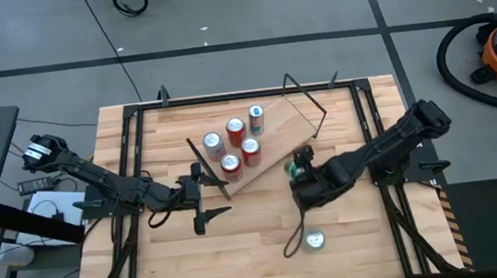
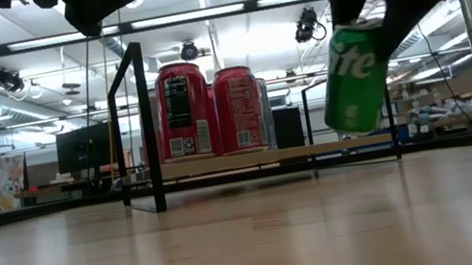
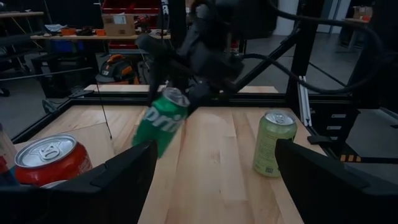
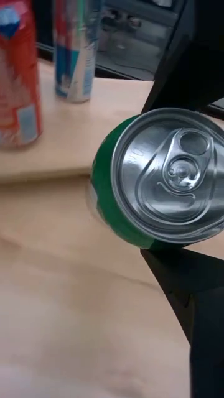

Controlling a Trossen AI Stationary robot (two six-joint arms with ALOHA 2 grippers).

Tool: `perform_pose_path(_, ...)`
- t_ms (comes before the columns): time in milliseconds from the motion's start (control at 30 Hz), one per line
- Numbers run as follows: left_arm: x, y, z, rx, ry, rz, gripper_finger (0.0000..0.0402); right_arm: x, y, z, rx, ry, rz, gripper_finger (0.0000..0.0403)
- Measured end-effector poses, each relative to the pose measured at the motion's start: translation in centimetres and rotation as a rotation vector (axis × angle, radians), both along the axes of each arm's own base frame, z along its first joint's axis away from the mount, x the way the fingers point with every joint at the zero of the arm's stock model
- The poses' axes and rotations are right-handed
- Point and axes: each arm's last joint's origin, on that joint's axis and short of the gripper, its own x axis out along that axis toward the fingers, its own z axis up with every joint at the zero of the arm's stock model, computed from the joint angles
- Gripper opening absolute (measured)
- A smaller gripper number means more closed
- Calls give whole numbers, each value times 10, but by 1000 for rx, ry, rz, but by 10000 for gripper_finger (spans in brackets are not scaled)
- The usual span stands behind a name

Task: Place canned beverage on shelf
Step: Put the green soda can on the shelf

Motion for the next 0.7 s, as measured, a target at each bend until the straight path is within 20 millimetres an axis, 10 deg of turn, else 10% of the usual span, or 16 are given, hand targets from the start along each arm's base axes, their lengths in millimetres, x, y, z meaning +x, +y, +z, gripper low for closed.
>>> perform_pose_path(700,0,0,-1,6,12,0,336,36,-100,37,304,-247,-493,324)
